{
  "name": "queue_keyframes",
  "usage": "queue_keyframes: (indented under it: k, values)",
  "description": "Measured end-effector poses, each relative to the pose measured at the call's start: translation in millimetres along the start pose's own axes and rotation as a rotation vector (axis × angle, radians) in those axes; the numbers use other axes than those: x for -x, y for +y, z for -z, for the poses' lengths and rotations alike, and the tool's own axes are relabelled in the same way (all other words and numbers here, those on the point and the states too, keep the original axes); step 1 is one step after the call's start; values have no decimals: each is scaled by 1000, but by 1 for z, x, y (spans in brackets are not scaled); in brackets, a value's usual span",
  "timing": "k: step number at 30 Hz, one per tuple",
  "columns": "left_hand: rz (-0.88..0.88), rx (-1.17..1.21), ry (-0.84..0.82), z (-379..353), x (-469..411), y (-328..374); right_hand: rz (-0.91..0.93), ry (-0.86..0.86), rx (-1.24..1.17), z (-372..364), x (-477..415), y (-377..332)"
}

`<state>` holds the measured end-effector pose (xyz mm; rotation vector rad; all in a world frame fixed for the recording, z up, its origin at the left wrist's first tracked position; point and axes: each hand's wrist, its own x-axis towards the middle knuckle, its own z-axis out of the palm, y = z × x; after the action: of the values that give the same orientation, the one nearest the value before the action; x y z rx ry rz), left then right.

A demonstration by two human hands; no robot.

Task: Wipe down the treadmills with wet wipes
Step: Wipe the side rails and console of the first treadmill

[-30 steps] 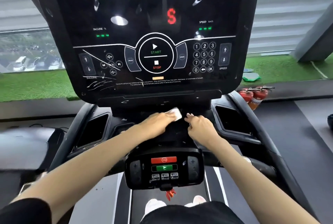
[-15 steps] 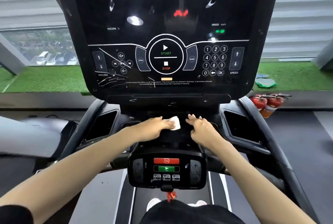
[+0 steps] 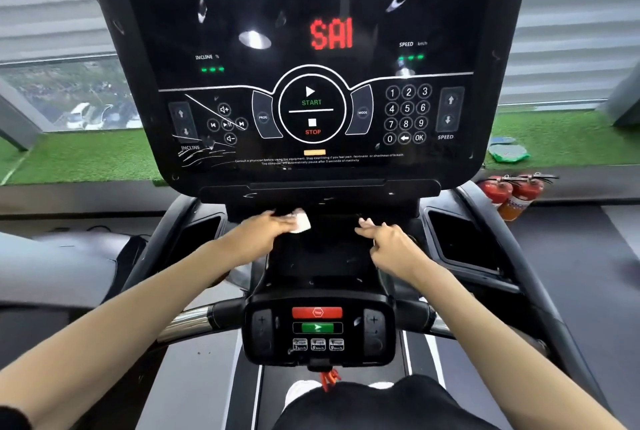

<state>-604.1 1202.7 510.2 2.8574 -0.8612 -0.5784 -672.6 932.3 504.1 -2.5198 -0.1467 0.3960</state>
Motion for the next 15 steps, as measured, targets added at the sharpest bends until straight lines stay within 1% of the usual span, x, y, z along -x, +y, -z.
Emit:
queue_keyframes:
  k: [1,4,5,6,9,11,13,15]
  values:
    - [-20,1,-11,-3,2,1,5,10,-3,0,0,0]
    - [-224,53,-145,-16,13,14,3,17,-22,0,0,3]
    - [-252,44,-138,-13,17,17,3,20,-34,1,-1,3]
    - [-231,21,-107,-7,17,16,4,27,-43,2,-1,2]
    - [-30,-95,-3,6,9,12,10,36,-44,2,0,2]
    - [52,-129,39,6,9,24,11,29,-50,1,1,0]
    - [61,-143,88,0,10,34,10,29,-46,1,1,-1]
    - [39,-85,139,-2,7,36,7,36,-45,1,0,-2]
